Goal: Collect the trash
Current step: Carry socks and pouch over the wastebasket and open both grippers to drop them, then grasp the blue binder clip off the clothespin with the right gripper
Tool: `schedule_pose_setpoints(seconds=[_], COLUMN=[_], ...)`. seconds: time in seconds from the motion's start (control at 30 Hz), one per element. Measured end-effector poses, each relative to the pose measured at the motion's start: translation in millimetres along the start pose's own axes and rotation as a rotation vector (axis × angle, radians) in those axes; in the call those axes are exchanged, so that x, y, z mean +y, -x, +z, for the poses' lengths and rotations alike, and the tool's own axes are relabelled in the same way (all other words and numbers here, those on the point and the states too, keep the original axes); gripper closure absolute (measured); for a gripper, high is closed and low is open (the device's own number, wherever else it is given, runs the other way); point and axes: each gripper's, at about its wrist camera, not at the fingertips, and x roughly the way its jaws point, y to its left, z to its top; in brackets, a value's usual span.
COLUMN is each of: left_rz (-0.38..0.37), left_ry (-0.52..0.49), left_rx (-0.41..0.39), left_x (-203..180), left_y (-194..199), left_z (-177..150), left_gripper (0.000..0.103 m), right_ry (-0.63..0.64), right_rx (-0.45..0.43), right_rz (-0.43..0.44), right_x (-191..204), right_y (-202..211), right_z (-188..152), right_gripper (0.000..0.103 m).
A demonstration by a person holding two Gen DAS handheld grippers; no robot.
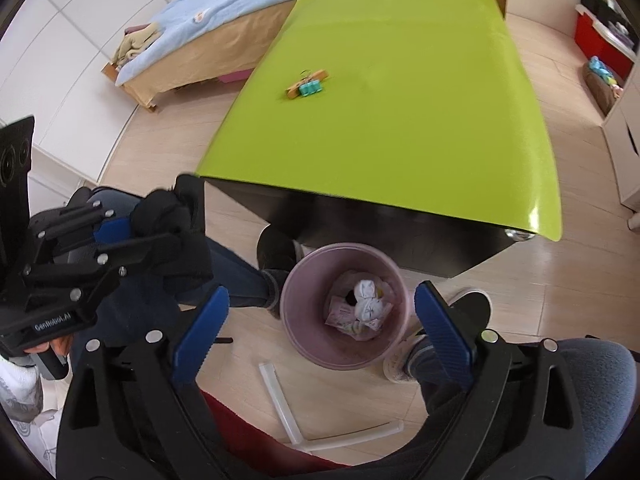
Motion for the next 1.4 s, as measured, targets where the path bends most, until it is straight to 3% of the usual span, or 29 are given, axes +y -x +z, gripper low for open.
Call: schedule_pose_setpoints(seconds=[0.13,0.23,0.3,0.4,0.57,1.07,1.4], left_rz=[-0.025,-0.044,-0.046,-0.042,0.006,0.070,0.110], left_ry=[-0.027,-0.033,-0.034,-0.023,0.003,0.085,0.148], left_rx=[0.022,0.040,0.051,0.049,0.029,-0.038,-0.078], left_x=[-9.5,-13.0,-13.9,-13.5,-5.8,27.5,62.1], left_y=[-6.2,-12.1,-15.8,-18.4,-15.8,1.8,18.8], left_z=[0.1,0.8,0.6,0.2,2.9,13.7,25.2], left_gripper=[0.074,0.057,0.033,0.014,0.008,0.008,0.008], right_ry=[-0.032,-0.050,-0.061,-0.069,-0.072,-0.026,0.093], right_rx=[-0.041,-0.062,-0.070,-0.076,-0.077,-0.070,-0.048], right_rz=[-0.032,-0.038,-0.039,-0.036,-0.027,-0.035,-0.024], right_x=[-11.3,-20.3,-25.8,-31.0,-30.8,-15.6,14.3], right_y=[15.1,24.1,27.4,30.2,26.7,20.5,-6.2], right_z=[0.6,0.3,0.7,-0.7,-1.0,10.1,72.7], right_gripper=[0.009,0.008,0.007,0.006,0.005,0.005,0.005])
